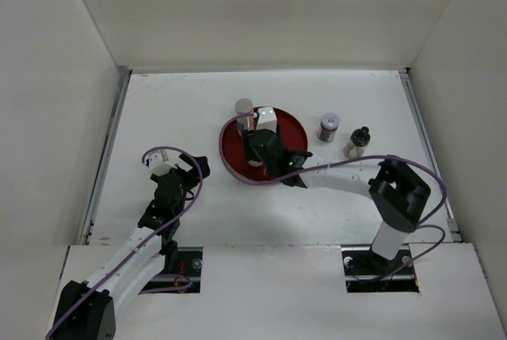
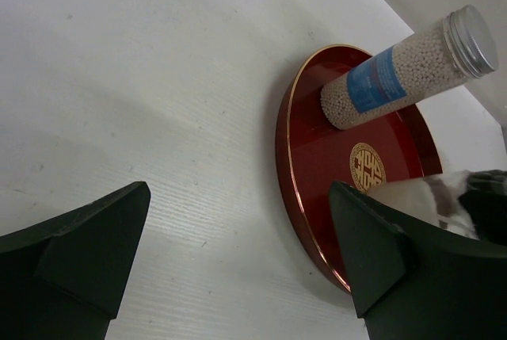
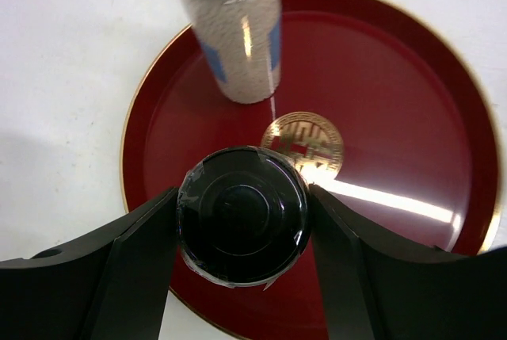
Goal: Organize the condiment bottles
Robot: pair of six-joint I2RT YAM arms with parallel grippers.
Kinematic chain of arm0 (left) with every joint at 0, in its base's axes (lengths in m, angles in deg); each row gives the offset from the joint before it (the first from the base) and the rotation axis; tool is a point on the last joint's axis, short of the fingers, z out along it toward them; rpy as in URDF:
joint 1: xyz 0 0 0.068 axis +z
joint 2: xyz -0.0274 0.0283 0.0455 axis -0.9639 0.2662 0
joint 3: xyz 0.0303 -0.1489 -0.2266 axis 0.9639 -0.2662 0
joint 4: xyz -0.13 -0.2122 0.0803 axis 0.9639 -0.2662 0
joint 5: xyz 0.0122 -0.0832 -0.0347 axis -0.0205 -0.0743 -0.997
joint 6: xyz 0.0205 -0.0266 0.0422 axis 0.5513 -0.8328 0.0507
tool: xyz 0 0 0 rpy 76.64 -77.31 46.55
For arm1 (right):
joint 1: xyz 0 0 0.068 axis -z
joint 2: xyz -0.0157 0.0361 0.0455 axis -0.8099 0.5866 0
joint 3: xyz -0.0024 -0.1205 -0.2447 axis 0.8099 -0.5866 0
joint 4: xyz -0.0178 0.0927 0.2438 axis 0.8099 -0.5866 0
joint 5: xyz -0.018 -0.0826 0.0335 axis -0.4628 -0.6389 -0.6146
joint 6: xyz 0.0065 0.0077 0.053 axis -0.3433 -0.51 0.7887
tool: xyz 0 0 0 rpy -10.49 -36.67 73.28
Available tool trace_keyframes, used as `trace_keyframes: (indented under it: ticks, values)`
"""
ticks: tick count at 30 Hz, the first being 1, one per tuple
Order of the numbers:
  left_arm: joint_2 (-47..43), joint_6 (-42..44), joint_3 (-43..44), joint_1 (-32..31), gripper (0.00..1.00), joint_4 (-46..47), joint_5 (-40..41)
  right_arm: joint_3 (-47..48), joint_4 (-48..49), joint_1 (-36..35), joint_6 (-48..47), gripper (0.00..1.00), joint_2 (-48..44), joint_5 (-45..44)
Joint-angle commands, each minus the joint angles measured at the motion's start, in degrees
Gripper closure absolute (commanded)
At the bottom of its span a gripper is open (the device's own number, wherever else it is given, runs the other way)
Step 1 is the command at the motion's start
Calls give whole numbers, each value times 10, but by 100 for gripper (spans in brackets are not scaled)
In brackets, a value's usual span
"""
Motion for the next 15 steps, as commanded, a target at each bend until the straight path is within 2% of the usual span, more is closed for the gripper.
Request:
trace_keyframes:
  ticks: [1, 5, 9, 12, 15]
  values:
    - [-4, -3, -6, 2, 0, 30, -2, 62, 64, -11, -9, 46, 25, -3]
    - [-4, -2, -5, 0, 0, 30, -7, 80, 68, -27, 0, 42, 73, -8]
    - [1, 1, -5, -4, 0, 31, 0, 82, 68, -34, 3, 28, 78, -13]
    - [3, 1, -2, -4, 0, 29, -2, 59, 69, -39, -3, 8, 27, -15]
    - [1, 0, -3, -5, 0, 29, 0, -2, 80, -39, -12, 2, -69, -24]
